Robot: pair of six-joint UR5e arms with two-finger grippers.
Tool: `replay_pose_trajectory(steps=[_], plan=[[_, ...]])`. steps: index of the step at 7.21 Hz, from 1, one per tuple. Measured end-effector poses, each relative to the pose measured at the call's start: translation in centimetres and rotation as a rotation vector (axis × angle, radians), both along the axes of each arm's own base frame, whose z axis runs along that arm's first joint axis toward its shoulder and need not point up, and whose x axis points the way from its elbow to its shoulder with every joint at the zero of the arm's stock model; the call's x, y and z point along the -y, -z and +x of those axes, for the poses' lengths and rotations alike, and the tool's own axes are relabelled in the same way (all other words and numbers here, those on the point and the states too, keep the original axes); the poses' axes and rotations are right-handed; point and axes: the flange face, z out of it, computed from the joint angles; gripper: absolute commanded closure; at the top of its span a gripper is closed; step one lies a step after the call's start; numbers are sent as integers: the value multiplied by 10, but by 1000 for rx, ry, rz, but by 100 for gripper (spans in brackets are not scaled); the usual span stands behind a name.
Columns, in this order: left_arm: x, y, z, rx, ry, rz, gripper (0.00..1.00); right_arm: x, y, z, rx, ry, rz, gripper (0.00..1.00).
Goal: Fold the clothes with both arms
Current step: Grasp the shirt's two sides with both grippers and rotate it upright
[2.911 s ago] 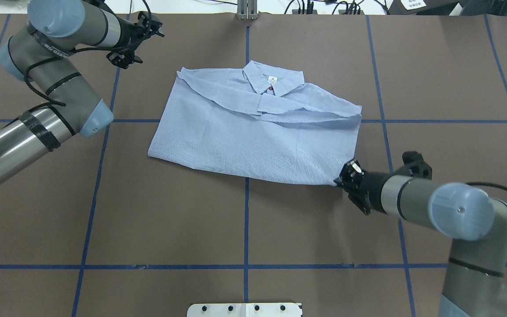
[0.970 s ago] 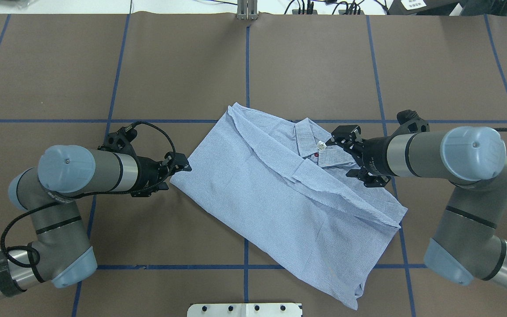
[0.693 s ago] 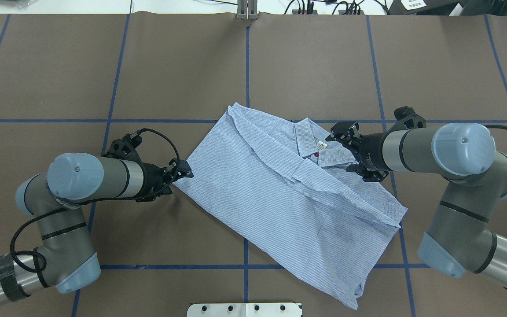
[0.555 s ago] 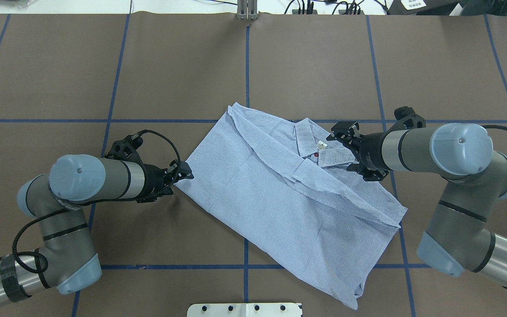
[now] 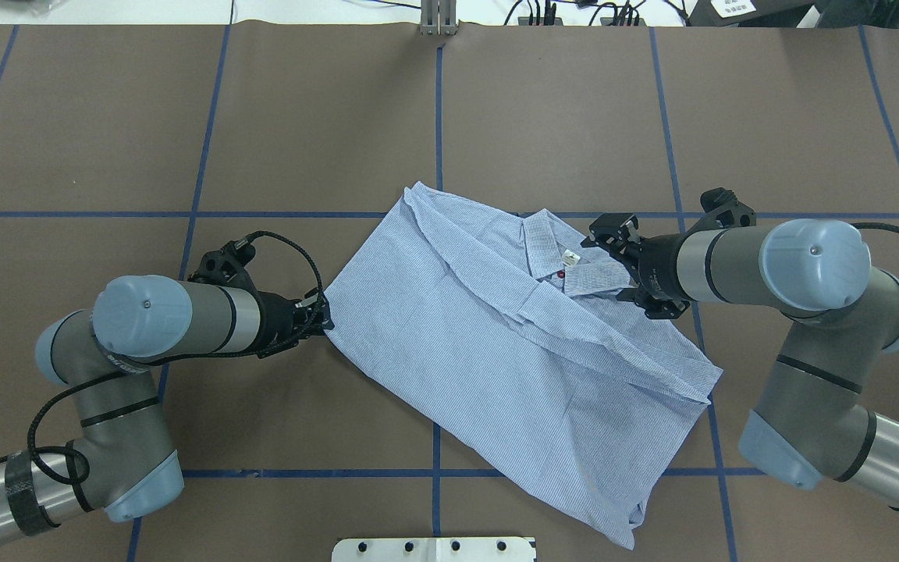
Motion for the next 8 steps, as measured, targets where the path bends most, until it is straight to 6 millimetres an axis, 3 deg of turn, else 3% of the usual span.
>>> replay_pose_trajectory(steps=[2, 3, 4, 5, 7, 8], plan=[[7, 2, -5, 6, 9, 13, 100, 2, -4, -2, -8, -8, -1, 0], [24, 4, -14, 20, 21, 58, 100, 2, -5, -3, -10, -10, -1, 0], [58, 8, -22, 49, 42, 129, 100, 2, -6, -3, -11, -9, -1, 0], [104, 13, -25, 86, 72, 187, 100, 2, -6, -4, -11, -9, -1, 0], [199, 29, -13, 139, 126, 258, 100, 1, -7, -4, -12, -9, -3, 0], [236, 38, -5, 156, 154, 287, 92, 1, -6, -4, -11, -8, -2, 0]])
